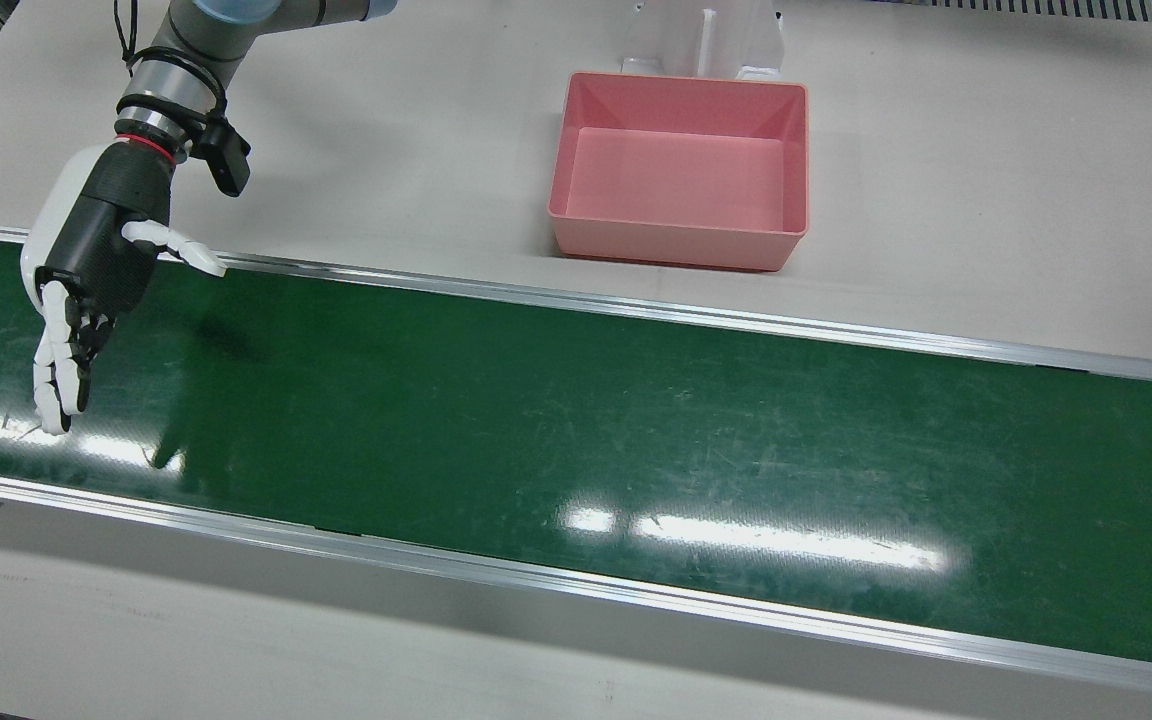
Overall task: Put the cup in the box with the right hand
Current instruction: 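Lower the open right hand toward the conveyor belt surface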
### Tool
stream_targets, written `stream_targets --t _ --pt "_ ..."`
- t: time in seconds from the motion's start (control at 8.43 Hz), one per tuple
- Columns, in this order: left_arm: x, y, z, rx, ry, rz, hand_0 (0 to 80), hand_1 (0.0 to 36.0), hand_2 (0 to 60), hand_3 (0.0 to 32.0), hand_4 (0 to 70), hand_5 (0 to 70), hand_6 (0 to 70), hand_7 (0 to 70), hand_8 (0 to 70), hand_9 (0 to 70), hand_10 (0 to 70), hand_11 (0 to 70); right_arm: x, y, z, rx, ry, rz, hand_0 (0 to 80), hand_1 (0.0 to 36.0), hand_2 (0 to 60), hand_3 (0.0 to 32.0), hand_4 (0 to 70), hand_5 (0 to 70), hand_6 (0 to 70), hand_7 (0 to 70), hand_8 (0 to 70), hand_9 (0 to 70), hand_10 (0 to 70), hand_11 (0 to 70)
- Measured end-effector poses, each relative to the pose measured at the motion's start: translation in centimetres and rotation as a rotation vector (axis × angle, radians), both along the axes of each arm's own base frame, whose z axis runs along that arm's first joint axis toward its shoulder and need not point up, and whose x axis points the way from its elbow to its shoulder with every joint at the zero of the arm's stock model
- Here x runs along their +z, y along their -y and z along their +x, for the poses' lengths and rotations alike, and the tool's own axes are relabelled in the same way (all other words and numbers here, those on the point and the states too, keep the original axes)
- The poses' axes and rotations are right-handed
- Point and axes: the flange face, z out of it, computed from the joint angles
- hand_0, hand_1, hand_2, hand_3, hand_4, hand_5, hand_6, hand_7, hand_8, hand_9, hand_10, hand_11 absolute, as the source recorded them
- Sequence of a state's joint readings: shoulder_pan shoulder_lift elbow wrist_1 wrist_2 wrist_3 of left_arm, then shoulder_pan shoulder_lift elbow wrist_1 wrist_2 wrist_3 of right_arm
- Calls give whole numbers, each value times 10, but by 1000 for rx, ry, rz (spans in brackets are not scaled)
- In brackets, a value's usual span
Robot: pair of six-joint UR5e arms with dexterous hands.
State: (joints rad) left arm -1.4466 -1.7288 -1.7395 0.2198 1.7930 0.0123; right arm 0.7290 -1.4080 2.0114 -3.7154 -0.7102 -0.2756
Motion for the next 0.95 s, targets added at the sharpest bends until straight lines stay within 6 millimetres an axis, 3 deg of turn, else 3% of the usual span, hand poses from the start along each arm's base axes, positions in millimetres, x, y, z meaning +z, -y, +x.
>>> stream_targets --t 0.47,0.95 --pt "0 0 0 -1 0 -1 0 0 0 0 0 0 0 0 0 0 0 0 -37 28 -31 -8 -11 43 454 150 197 0 22 38 65 246 43 115 4 19" --pt "0 0 0 -1 0 0 0 0 0 0 0 0 0 0 0 0 0 0 -42 43 -48 -34 -30 43 432 137 182 0 0 37 62 235 47 110 0 5"
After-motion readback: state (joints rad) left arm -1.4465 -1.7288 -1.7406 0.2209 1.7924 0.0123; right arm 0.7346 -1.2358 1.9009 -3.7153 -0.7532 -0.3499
